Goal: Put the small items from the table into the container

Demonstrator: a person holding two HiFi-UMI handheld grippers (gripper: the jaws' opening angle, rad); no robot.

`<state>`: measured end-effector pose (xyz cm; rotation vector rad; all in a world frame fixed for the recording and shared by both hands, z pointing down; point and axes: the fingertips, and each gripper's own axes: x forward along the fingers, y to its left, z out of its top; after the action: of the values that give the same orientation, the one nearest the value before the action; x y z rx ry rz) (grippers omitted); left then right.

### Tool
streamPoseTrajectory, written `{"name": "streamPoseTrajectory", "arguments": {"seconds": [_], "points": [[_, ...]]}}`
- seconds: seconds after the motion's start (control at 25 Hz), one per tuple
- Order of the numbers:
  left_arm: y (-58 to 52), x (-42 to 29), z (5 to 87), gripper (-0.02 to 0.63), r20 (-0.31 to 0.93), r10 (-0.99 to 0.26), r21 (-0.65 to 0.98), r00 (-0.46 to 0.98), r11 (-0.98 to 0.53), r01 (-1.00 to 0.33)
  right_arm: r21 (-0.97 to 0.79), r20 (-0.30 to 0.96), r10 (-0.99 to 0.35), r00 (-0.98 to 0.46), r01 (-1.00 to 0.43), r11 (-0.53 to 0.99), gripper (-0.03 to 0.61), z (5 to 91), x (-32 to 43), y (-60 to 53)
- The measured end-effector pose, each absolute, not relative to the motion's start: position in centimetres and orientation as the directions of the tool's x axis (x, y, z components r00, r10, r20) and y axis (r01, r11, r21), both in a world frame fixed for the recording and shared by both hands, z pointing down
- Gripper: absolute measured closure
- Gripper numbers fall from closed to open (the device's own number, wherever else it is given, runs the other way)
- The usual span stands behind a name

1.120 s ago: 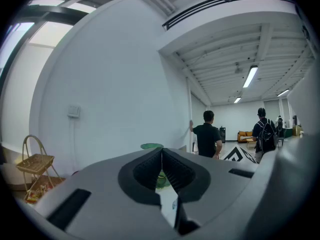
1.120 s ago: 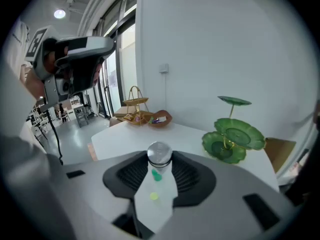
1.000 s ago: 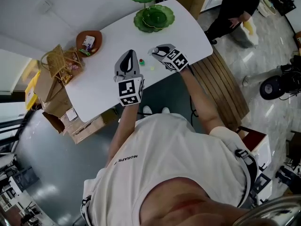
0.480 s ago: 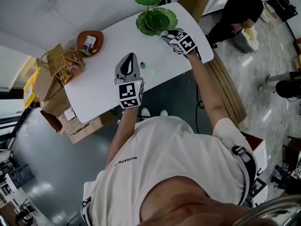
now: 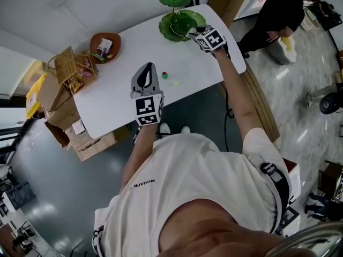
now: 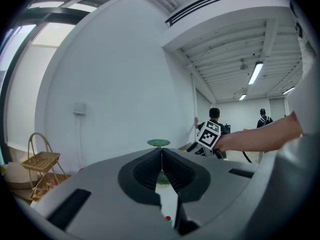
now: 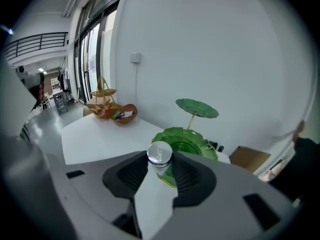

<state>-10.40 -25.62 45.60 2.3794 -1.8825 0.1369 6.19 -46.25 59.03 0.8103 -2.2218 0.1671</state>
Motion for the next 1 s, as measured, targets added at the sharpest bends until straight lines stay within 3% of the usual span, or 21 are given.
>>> {"name": "streamPoseTrajectory", "arguments": {"seconds": [0.92,1.0], "points": [[-25.5,-14.5,46.5,0.607,0.154,-0.975,0.037,0.161,-0.157,-0.987,0.079,0.733,-0.536,-0.419,-0.730,0.679,0.420,62.1,5.8,-52.7],[-25.5,-14.6,46.6,0.607,0.156,-0.975,0.040,0.158,-0.153,-0.987,0.054,0.725,-0.537,-0.431,-0.742,0.668,0.397,62.2,5.9,-52.9]]}}
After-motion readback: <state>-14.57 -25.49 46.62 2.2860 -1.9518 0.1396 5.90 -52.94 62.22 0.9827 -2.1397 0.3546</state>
